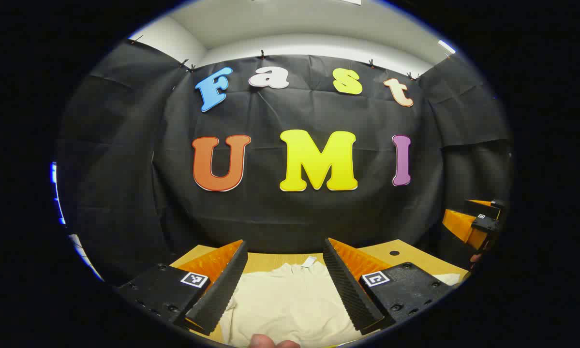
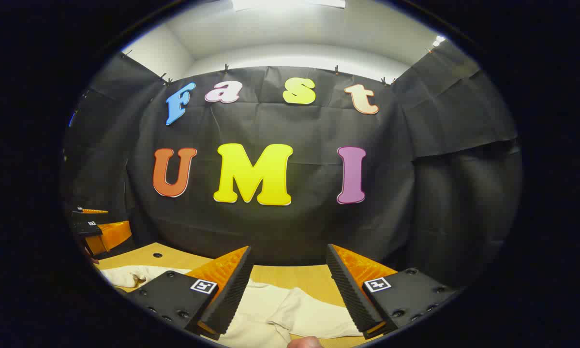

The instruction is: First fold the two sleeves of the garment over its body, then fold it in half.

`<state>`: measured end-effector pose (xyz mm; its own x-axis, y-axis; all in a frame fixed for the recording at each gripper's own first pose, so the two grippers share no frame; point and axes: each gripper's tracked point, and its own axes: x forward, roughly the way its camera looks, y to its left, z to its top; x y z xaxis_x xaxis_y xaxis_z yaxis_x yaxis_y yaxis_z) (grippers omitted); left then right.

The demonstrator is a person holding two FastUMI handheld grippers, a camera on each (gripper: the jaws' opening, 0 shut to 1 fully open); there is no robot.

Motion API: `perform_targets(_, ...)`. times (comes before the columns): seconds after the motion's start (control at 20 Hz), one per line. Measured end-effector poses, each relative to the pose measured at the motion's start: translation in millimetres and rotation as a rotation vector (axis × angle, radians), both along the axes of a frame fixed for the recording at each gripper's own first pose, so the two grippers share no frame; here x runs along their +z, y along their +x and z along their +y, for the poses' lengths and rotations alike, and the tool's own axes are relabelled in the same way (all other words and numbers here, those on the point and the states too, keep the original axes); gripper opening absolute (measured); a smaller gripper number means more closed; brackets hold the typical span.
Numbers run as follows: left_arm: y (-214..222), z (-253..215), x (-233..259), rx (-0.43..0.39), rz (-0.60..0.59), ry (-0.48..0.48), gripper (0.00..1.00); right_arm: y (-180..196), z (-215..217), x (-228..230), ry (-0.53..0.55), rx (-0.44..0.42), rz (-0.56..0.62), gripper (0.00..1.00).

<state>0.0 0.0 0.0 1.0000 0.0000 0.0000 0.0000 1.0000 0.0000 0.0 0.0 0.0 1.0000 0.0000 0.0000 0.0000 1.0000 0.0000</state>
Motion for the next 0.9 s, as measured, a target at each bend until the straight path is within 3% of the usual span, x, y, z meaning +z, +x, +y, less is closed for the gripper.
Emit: perform_targets(0.9, -1, -4, 0, 0.019, 0.001, 0.006, 0.99, 0, -8, -5, -0.010, 0.018, 0.015, 0.94)
